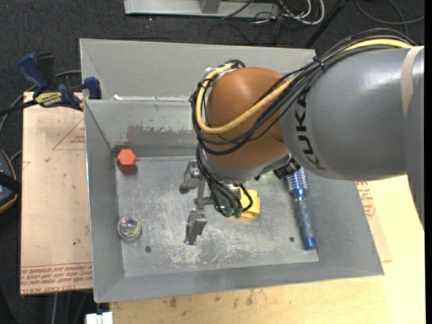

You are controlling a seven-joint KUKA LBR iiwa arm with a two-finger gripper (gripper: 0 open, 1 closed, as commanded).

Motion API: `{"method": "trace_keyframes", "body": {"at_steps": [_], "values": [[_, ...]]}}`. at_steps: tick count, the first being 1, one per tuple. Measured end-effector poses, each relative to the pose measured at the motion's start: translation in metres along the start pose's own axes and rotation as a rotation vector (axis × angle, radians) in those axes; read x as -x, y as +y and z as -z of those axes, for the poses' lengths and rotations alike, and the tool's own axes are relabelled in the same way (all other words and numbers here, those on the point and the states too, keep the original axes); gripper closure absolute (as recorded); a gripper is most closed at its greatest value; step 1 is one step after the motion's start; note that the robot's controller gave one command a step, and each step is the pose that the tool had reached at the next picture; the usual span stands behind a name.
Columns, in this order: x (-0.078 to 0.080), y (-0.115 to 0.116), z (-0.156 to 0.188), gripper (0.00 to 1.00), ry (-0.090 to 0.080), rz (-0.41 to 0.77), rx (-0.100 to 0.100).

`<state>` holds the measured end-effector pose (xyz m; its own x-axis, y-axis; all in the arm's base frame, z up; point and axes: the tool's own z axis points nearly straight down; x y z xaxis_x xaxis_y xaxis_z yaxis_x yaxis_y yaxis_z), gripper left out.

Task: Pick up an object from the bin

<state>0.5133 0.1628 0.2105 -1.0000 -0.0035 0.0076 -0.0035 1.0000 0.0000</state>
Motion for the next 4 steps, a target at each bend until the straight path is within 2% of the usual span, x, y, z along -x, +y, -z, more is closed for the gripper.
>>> {"method": "trace_keyframes", "body": {"at_steps": [1,2,3,4], "values": [[0.046,-0.12,-0.039,0.0,-0.008,0.227,-0.003],[0.09,-0.144,-0.138,0.0,-0.013,0.239,0.002],[0.092,-0.144,-0.133,1.0,-0.019,0.239,0.001],[0.058,-0.254,-0.033,1.0,-0.017,0.292,-0.008]]}}
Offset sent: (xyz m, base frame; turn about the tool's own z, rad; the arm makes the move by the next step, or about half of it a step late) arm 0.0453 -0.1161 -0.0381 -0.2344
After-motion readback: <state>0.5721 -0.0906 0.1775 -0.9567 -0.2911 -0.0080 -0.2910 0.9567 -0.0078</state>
